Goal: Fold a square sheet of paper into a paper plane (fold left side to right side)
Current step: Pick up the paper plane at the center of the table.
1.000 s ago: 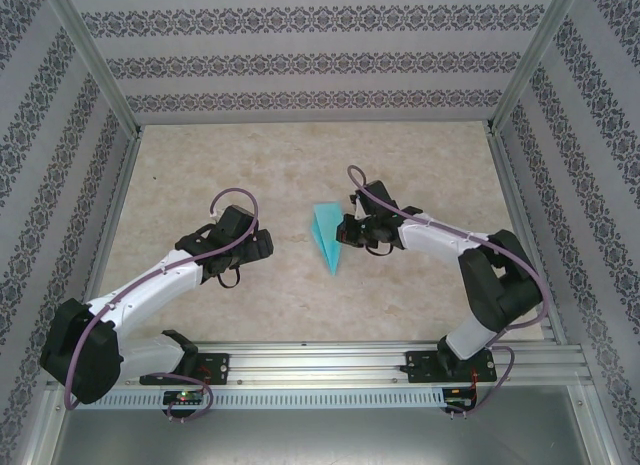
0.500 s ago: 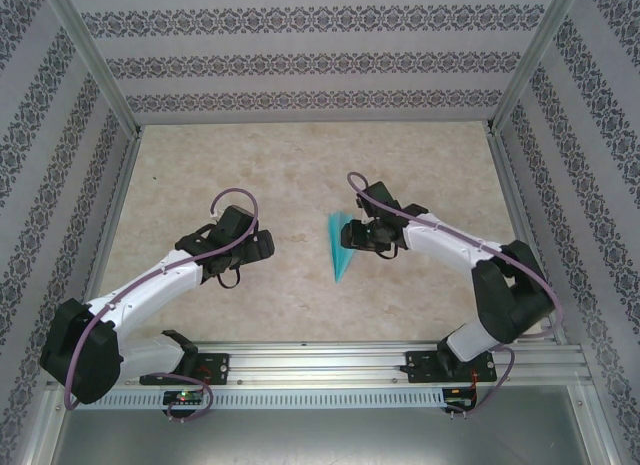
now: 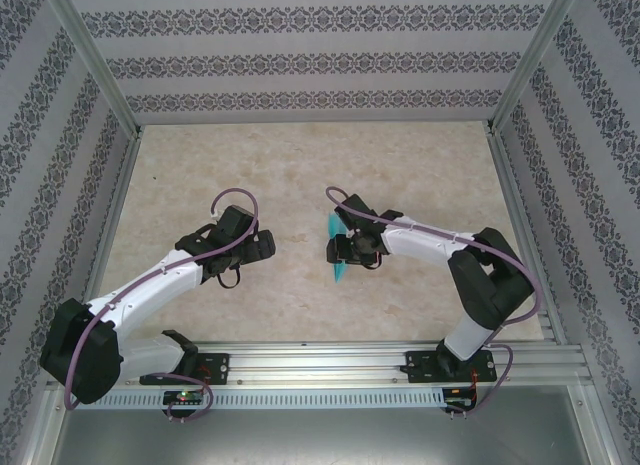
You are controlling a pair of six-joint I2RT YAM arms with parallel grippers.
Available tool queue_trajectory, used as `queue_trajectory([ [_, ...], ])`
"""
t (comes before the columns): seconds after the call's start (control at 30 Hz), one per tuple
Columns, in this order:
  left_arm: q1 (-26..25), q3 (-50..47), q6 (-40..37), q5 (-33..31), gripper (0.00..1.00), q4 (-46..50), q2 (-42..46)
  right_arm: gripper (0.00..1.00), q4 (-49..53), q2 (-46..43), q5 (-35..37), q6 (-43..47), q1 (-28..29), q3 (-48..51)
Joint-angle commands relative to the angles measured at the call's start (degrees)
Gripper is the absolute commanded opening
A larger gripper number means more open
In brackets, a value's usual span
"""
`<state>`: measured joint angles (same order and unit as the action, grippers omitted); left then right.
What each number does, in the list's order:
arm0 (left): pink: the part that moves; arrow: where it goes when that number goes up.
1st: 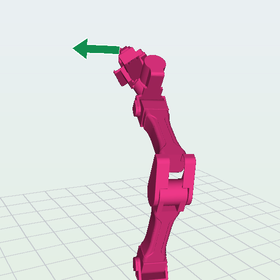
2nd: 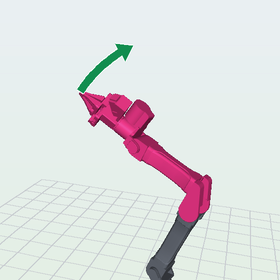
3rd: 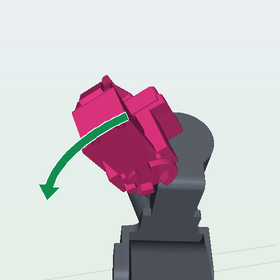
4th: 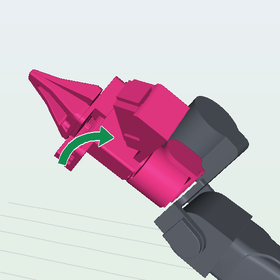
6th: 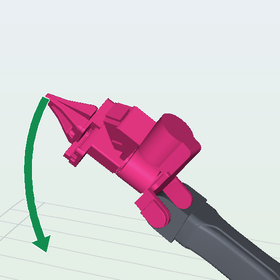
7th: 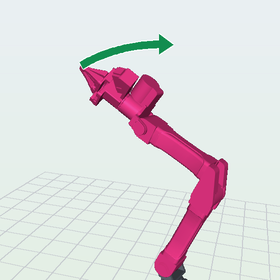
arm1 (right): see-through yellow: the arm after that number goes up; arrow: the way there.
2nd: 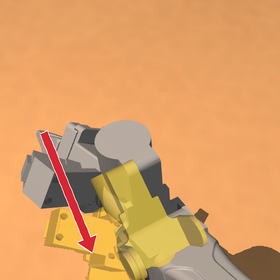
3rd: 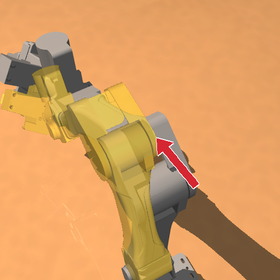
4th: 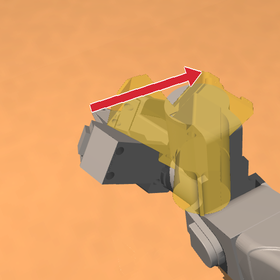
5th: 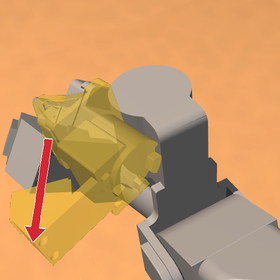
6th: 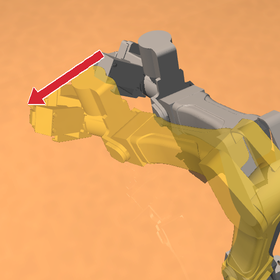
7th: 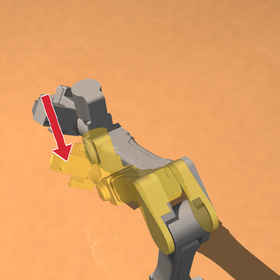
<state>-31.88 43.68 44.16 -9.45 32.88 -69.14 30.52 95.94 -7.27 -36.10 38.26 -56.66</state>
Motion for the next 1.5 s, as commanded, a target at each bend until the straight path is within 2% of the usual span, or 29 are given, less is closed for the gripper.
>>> queue_trajectory([
  [0.0, 0.65, 0.97, -0.86, 0.14, 1.0, -0.06, 0.86, 0.54, 0.76, 1.29, 2.34, 0.05, 0.87, -3.33],
  [0.13, 0.6, 0.97, -0.92, 0.22, 1.0, -0.01, 0.6, 0.45, 1.25, 2.25, 3.04, 0.23, 0.94, -4.05],
  [0.37, 0.68, 1.18, -1.16, -0.06, 1.0, 0.41, 0.58, 0.39, 1.29, 3.8, 3.05, 0.32, 1.1, -4.81],
  [0.57, 0.66, 1.1, -1.09, 0.04, 1.0, 0.49, 0.52, 0.29, 1.82, 4.52, 3.75, 0.58, 1.3, -5.23],
  [0.93, 0.66, 1.11, -1.41, -0.14, 1.0, 0.92, 0.93, 0.25, 1.71, 7.9, 3.74, 0.48, 2.49, -7.04],
  [1.2, 0.68, 1.54, -2.15, -0.98, 1.0, 1.65, 2.01, 0.23, 4.99, 10.05, 6.33, 1.42, 2.59, -8.47],
  [1.47, 0.64, 2.46, -2.77, -2.16, 1.0, 2.87, 2.7, 0.13, 7.53, 7.99, 6.07, 2.88, 2.1, -11.01],
])
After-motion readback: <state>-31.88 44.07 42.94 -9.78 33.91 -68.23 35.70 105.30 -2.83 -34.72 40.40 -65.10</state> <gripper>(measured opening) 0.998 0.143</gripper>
